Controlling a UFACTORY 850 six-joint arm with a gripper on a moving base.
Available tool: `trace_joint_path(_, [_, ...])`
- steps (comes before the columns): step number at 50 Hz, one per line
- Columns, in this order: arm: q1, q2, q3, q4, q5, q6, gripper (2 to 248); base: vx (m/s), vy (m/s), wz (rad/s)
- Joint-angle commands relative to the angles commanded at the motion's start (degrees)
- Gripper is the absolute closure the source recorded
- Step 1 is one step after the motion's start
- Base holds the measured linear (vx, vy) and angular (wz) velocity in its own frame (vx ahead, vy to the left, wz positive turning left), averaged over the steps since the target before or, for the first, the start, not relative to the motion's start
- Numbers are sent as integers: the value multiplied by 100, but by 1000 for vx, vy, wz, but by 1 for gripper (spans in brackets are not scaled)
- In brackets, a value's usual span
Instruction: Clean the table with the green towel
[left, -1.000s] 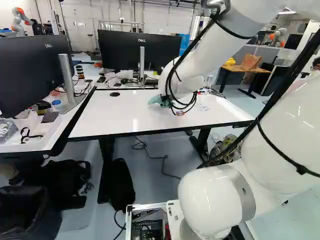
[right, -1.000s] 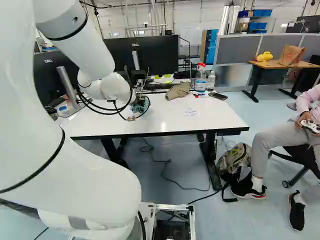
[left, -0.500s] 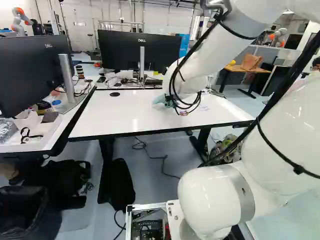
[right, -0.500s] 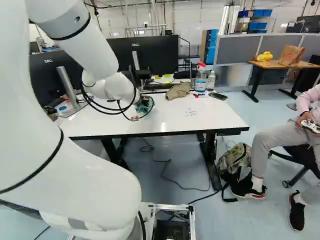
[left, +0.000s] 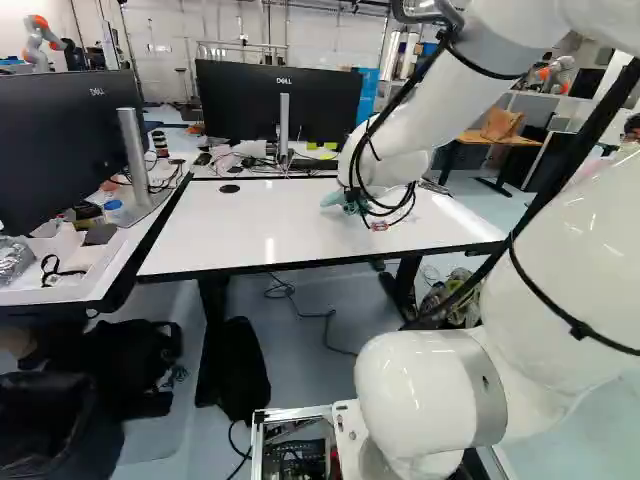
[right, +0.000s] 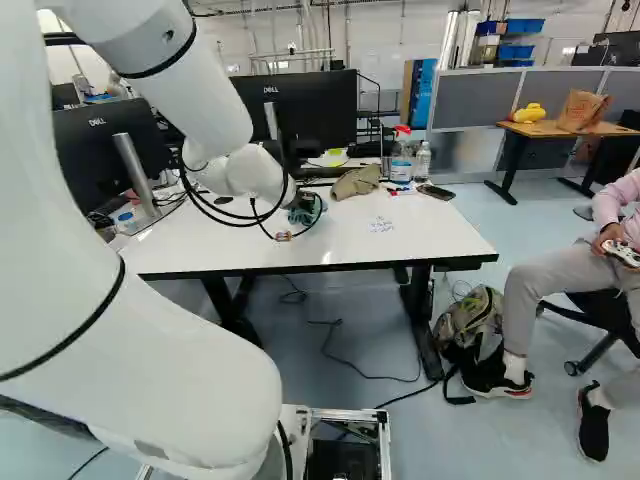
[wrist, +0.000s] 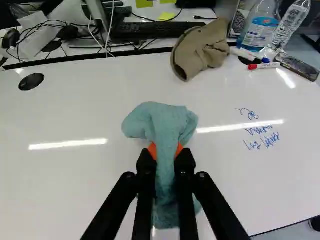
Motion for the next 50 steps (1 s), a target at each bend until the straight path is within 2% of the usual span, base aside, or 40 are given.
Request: trace_joint_path(50, [-1008,-496,-471,0,0,0,200,0,0,0])
